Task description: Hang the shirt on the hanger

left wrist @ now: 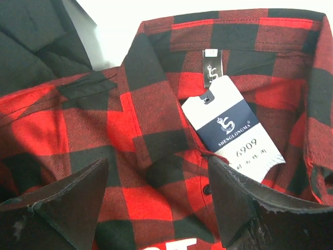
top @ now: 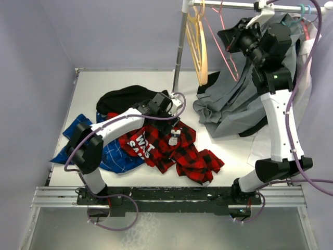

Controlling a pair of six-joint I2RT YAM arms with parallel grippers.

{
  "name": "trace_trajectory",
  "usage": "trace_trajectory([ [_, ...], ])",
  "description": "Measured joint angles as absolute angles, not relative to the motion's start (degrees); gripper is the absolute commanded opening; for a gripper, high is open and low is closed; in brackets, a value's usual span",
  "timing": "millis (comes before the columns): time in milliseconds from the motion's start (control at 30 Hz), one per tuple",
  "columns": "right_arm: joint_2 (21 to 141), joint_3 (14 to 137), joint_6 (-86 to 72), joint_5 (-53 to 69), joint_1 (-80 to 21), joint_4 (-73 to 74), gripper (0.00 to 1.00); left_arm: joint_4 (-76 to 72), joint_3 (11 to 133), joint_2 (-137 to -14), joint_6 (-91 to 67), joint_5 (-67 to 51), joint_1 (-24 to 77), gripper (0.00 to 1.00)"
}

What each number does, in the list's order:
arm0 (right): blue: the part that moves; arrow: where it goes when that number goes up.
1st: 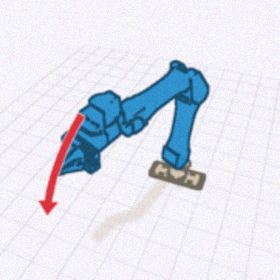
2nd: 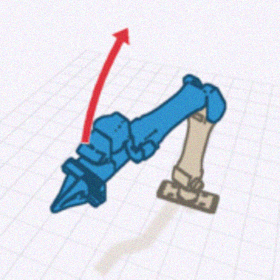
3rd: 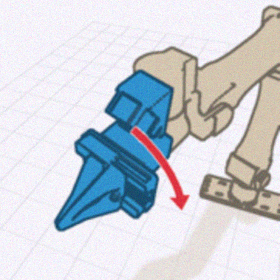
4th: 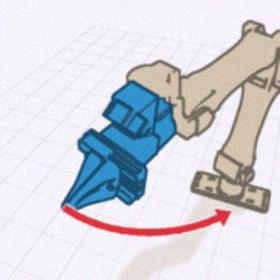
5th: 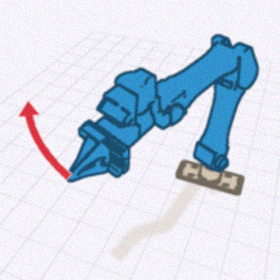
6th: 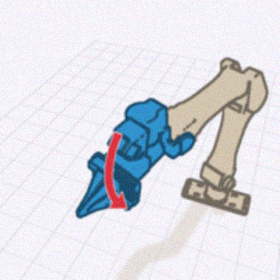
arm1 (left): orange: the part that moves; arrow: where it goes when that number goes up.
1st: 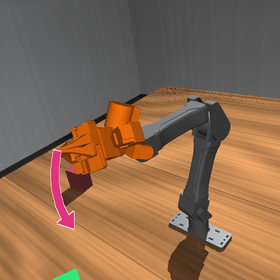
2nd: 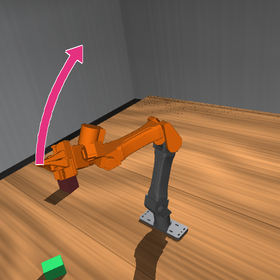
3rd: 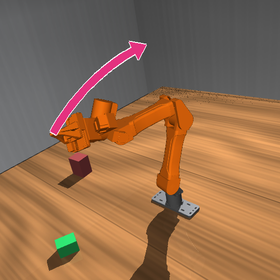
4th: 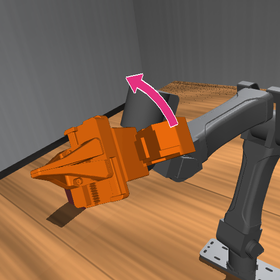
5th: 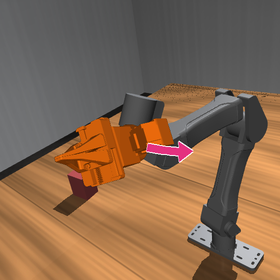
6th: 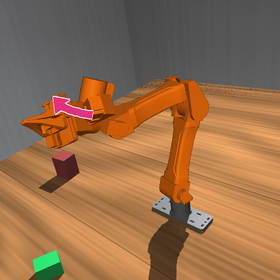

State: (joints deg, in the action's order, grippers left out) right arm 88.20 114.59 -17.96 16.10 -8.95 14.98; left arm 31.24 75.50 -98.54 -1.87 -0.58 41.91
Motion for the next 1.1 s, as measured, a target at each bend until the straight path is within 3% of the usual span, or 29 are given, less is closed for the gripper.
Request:
trace_trajectory([
  [200, 81.52, 110.83, -17.89, 15.92, -8.93, 15.92, 0.00, 32.42, 78.11, -102.04, -1.85, -0.99, 42.02, 0.74],
  [400, 61.84, 89.82, -18.39, 12.45, -8.93, 16.16, 0.00, 32.56, 80.40, -104.33, -1.65, -1.54, 42.15, 0.69],
  [700, 37.52, 77.17, -16.99, 6.98, -8.93, 27.53, 0.00, 35.42, 84.79, -109.34, -1.23, -2.72, 42.48, 0.74],
  [867, 31.62, 73.78, -16.67, 7.03, -8.93, 33.41, 0.00, 37.26, 89.08, -110.15, -1.23, -3.62, 43.05, 0.83],
  [1100, 28.75, 69.01, -16.64, 7.33, -8.93, 40.91, 0.00, 37.60, 90.06, -110.85, -0.86, -2.68, 44.73, 0.79],
])
